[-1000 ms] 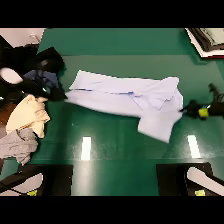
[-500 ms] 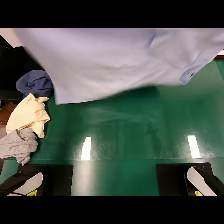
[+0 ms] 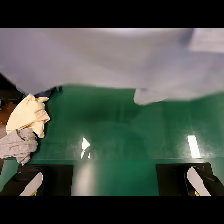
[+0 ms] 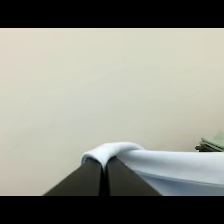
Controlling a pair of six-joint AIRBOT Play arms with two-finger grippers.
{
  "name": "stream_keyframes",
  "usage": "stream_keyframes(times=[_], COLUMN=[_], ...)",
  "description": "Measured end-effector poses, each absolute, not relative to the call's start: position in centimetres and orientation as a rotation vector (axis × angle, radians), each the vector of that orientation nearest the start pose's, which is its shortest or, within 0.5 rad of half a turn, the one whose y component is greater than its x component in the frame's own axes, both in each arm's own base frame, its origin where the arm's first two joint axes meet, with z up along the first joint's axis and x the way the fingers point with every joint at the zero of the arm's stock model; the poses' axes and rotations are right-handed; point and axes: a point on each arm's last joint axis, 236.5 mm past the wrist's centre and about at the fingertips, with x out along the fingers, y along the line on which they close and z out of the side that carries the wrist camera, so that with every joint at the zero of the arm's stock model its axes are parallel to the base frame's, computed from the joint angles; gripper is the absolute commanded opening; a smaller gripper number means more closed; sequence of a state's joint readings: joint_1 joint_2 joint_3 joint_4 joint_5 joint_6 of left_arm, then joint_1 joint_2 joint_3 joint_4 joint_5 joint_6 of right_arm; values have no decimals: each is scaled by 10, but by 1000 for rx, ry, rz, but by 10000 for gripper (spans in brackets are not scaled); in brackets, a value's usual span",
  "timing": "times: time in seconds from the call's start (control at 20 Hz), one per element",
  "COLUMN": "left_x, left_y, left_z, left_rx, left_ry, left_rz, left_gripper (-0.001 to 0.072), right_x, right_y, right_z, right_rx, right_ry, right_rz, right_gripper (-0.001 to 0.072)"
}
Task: Fold the shirts.
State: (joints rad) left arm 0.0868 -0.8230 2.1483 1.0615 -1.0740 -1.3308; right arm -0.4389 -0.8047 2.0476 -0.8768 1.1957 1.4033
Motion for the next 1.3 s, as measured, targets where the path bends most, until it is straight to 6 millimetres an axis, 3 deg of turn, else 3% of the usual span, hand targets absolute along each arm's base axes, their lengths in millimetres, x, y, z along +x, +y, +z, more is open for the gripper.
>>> stream_keyframes(times=[0.1, 0.2, 0.25, 0.35, 0.5, 0.65, 0.8, 0.9, 1.05, 1.2, 1.3], left_x=[183, 206, 227, 277, 347, 392, 430, 455, 489, 520, 533], left_y=[-87, -87, -86, -83, -80, -76, -72, -72, -72, -66, -61], left_z=[593, 566, 543, 480, 356, 240, 157, 122, 93, 82, 80], left_rx=[57, 36, 18, -26, -107, -189, -247, -278, -323, -345, -337], left_ry=[-277, -180, -98, 112, 482, 784, 943, 963, 926, 848, 803], left_rz=[-363, -369, -373, -383, -398, -393, -376, -372, -364, -329, -311], left_gripper=[22, 22, 22, 22, 23, 23, 23, 23, 23, 23, 23], right_x=[221, 238, 252, 284, 332, 366, 398, 424, 463, 496, 515], right_y=[43, 28, 19, 5, -13, -12, -8, -8, -10, -14, -17], right_z=[546, 520, 498, 444, 343, 244, 167, 127, 84, 64, 63], right_rx=[33, 48, 67, 123, 196, 229, 221, 207, 203, 213, 217], right_ry=[-60, 60, 143, 339, 681, 986, 1172, 1218, 1206, 1141, 1073], right_rz=[161, 123, 116, 119, 128, 148, 145, 129, 93, 62, 45], right_gripper=[13, 13, 13, 13, 13, 13, 13, 13, 13, 13, 13])
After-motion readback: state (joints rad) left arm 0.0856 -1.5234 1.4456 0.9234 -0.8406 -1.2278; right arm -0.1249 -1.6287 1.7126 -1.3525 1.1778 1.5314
